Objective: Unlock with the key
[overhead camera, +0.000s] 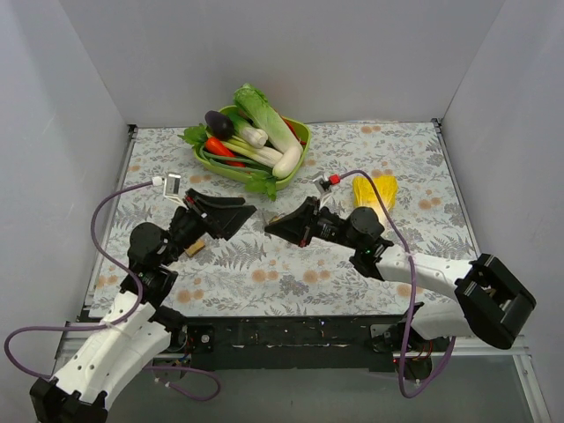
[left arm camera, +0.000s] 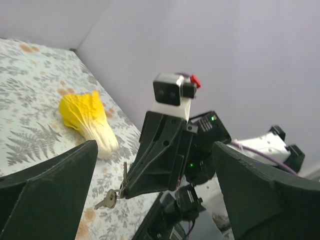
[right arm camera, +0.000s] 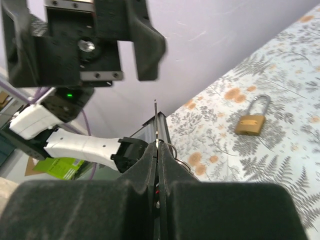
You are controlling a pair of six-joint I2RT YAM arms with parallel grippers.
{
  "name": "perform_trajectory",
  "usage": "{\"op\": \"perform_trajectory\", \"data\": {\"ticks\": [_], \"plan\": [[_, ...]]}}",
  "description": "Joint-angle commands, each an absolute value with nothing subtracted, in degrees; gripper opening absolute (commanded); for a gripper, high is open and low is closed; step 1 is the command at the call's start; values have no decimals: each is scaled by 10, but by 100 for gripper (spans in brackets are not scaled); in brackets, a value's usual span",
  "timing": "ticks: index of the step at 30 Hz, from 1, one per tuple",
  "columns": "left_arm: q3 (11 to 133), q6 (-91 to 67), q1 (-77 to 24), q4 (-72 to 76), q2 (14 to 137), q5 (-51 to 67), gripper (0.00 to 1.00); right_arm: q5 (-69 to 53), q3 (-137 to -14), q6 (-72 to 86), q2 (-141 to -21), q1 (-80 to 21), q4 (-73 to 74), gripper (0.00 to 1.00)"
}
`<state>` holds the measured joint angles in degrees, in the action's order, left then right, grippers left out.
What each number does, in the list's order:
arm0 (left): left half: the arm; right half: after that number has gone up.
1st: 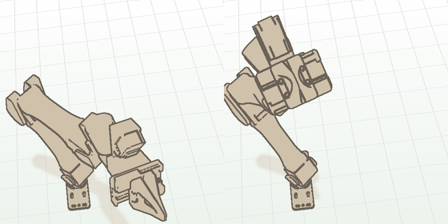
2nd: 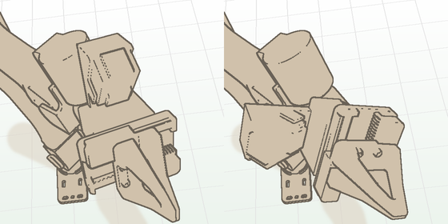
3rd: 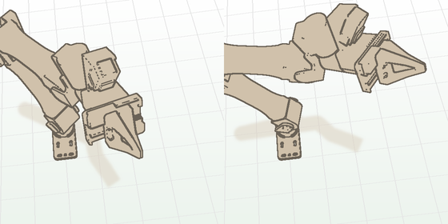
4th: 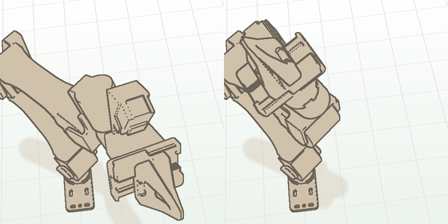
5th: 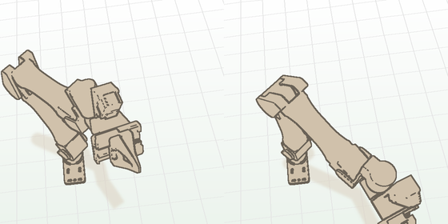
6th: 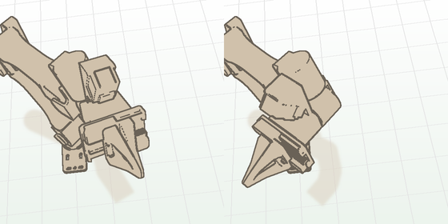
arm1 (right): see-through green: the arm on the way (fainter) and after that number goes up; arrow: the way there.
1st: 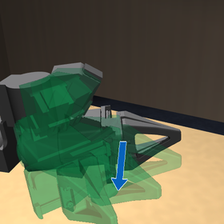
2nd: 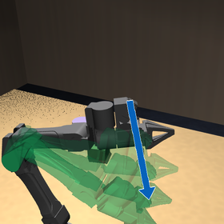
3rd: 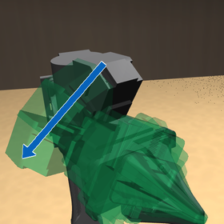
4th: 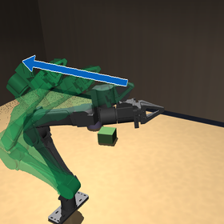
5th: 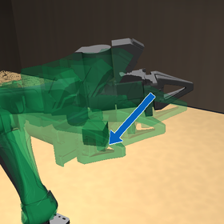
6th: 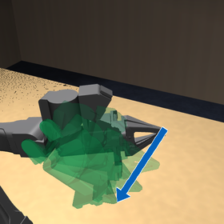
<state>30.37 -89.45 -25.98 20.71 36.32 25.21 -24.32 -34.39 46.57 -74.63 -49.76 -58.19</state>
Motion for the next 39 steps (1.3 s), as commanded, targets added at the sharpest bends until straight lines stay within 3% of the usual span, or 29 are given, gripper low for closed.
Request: {"op": "perform_trajectory", "data": {"ticks": [1,5,8,17,22,27,39], "plan": [[363,-837,-258,14,334,97,98,-224,-315,461,-709,-468,-575,1],[411,-902,-258,-253,350,-126,98,-210,-309,404,-662,-454,-493,1],[432,-931,-258,-363,390,-212,98,-186,-309,353,-618,-450,-416,1],[482,-876,-235,-422,576,-189,98,-137,-276,295,-499,-448,-320,1],[483,-810,-127,-415,631,-136,98,-132,-253,294,-456,-447,-296,1],[516,-813,-113,-468,729,-200,92,-127,-247,286,-425,-448,-272,1],[493,-844,-92,-396,790,-182,90,-142,-233,297,-411,-448,-276,1]]}}
